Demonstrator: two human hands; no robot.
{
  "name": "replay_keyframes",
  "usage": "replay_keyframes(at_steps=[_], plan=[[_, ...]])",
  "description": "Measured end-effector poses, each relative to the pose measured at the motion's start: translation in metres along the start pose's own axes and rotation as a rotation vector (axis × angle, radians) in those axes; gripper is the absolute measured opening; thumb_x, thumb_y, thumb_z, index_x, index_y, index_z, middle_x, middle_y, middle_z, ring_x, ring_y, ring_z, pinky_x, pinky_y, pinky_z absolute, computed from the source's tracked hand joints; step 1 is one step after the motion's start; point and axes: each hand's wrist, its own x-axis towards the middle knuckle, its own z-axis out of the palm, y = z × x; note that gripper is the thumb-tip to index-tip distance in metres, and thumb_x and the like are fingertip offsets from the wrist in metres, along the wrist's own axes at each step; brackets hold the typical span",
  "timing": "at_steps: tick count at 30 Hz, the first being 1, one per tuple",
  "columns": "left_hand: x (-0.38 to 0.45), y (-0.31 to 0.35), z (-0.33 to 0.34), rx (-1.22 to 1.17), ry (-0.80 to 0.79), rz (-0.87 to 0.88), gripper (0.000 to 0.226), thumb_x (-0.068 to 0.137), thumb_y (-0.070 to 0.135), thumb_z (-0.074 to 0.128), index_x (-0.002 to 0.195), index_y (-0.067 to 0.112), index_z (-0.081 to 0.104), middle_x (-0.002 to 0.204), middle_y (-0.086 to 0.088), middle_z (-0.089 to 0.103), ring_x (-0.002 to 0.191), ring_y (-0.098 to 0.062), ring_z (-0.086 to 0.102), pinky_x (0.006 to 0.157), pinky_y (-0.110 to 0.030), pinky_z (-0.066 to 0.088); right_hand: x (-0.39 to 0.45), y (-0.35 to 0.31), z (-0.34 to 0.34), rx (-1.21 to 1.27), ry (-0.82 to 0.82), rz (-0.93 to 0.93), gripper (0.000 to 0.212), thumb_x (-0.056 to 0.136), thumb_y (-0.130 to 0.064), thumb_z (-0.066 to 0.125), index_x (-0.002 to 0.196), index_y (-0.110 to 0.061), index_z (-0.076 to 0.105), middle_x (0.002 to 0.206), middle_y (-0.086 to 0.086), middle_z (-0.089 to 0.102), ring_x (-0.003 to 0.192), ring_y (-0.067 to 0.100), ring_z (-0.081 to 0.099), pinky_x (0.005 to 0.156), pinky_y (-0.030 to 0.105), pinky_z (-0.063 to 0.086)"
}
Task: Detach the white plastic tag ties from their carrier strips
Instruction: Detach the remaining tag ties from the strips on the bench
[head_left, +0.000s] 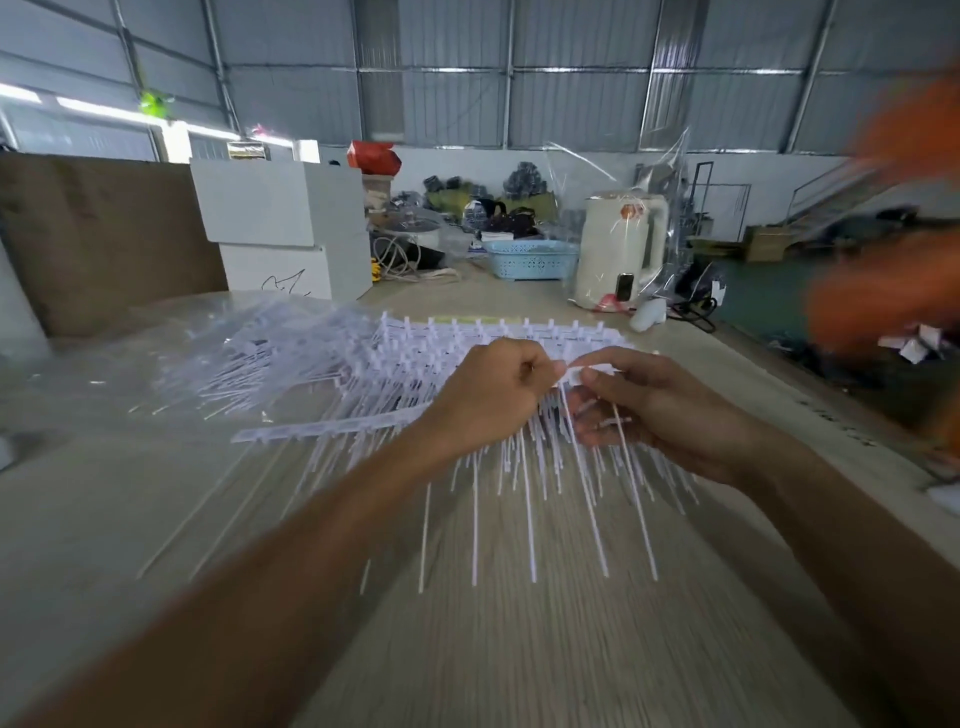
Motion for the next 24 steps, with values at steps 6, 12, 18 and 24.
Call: replay_keyframes(at_steps=[6, 12, 18, 24], plan=[[-0.016, -0.009, 0.005, -0.097, 0.063, -0.005, 0.033, 0.102, 0.029, 0.053, 0.078, 0.009, 0.062, 0.068, -0.007, 0.063, 0.063, -0.014, 0.057, 0.071, -0.034, 0.047, -0.005, -0.004, 0.006, -0.197, -0.009, -0.071, 0.019, 0.089, -0.032, 0.068, 0.085, -0.013, 0.068, 0.084, 0.019, 0.067, 0.067, 0.023, 0.062, 0.059, 0.031, 0.052], [-0.022, -0.009, 0.004, -0.288, 0.100, -0.098, 0.035, 0.102, 0.021, 0.055, 0.083, -0.006, 0.064, 0.066, -0.017, 0.053, 0.064, -0.026, 0.052, 0.071, -0.044, 0.049, -0.009, -0.007, 0.019, -0.374, 0.041, -0.263, 0.018, 0.092, -0.026, 0.064, 0.094, -0.008, 0.068, 0.075, 0.020, 0.064, 0.063, 0.030, 0.062, 0.059, 0.046, 0.056], [-0.022, -0.010, 0.000, -0.367, 0.095, -0.174, 0.032, 0.100, 0.021, 0.058, 0.085, -0.004, 0.070, 0.064, -0.009, 0.055, 0.059, -0.015, 0.048, 0.062, -0.029, 0.034, -0.011, -0.014, 0.019, -0.603, 0.049, -0.408, 0.013, 0.097, -0.018, 0.061, 0.097, -0.006, 0.068, 0.066, 0.009, 0.064, 0.047, 0.027, 0.058, 0.048, 0.037, 0.052], [-0.020, -0.006, -0.002, -0.429, 0.082, -0.192, 0.033, 0.099, 0.019, 0.060, 0.085, -0.010, 0.067, 0.068, -0.013, 0.052, 0.067, -0.018, 0.048, 0.069, -0.032, 0.038, -0.010, -0.015, 0.016, -0.889, 0.076, -0.570, 0.014, 0.101, -0.020, 0.058, 0.093, -0.014, 0.067, 0.066, -0.003, 0.063, 0.059, 0.016, 0.059, 0.064, 0.041, 0.050]])
